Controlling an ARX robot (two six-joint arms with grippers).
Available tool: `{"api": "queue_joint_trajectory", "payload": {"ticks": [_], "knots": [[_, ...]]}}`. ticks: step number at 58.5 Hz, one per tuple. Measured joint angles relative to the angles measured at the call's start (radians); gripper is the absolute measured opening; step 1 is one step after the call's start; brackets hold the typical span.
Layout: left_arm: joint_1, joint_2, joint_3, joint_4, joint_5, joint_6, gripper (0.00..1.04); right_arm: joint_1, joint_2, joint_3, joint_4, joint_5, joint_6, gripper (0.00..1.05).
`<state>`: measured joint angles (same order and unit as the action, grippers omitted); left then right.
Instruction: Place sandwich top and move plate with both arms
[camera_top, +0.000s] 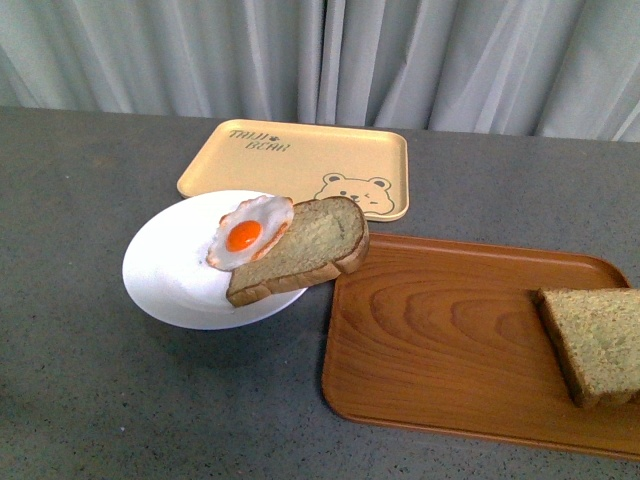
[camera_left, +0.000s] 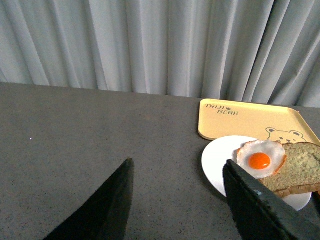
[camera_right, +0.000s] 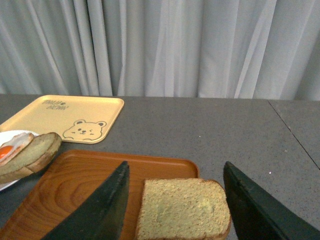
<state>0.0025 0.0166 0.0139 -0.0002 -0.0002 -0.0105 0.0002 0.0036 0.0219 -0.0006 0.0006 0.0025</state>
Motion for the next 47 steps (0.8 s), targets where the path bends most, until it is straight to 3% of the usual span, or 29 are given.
{"api": "queue_joint_trajectory", "payload": {"ticks": [9, 14, 41, 47], "knots": [[0.000, 0.000, 0.000, 0.000, 0.000, 0.000, 0.85, 0.000, 0.000, 0.000, 0.000, 0.000, 0.000, 0.92], [0.000, 0.000, 0.000, 0.000, 0.000, 0.000, 0.97, 0.000, 0.000, 0.000, 0.000, 0.000, 0.000, 0.96], [0.000, -0.001, 0.000, 0.000, 0.000, 0.002, 0.96, 0.000, 0.000, 0.000, 0.000, 0.000, 0.000, 0.96], [0.000, -0.001, 0.000, 0.000, 0.000, 0.003, 0.96, -0.025, 0.204, 0.080, -0.112, -0.011, 0.085, 0.96]]}}
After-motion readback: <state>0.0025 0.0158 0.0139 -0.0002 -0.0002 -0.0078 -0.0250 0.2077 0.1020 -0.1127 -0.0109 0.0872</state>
